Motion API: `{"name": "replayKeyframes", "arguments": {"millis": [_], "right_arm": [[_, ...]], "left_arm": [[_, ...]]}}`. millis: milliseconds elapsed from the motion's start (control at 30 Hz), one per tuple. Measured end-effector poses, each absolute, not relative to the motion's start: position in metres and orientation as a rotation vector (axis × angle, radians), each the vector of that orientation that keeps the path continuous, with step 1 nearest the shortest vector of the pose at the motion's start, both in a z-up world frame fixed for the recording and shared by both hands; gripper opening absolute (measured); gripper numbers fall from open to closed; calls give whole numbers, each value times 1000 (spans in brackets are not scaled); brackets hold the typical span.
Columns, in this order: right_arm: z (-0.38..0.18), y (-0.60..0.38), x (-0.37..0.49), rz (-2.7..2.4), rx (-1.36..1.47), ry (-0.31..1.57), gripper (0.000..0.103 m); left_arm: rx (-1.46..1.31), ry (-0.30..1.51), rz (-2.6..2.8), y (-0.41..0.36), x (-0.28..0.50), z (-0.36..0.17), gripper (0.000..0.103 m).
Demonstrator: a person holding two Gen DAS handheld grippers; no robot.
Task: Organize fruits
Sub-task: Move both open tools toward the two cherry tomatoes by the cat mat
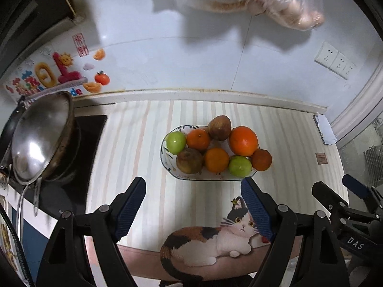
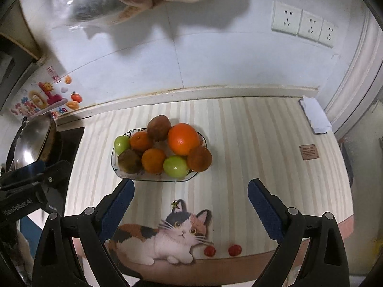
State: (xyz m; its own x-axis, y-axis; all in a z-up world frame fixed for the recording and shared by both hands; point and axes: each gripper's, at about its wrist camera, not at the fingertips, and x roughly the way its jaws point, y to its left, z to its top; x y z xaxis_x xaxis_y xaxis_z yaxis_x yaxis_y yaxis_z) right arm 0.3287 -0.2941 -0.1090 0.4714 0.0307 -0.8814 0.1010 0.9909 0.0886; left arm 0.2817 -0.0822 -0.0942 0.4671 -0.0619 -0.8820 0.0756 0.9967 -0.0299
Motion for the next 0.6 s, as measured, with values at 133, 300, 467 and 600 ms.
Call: {"name": "replayKeyframes", "arguments": {"millis": [133,300,467,600], "right_arm": [[-91,-289,304,-37,131,1049,98],[-69,-285,279,-41,119,998,98],[-56,-284,263,-40,119,968,98],[-55,-287,261,-22,146,974,98]], "left_arm": [[10,1049,-86,-81,261,-82,81],[23,1020,-86,-82,239,-73,81],[25,1009,-87,-86,226,-72,81],[20,1018,-93,-90,222,-76,81]]}}
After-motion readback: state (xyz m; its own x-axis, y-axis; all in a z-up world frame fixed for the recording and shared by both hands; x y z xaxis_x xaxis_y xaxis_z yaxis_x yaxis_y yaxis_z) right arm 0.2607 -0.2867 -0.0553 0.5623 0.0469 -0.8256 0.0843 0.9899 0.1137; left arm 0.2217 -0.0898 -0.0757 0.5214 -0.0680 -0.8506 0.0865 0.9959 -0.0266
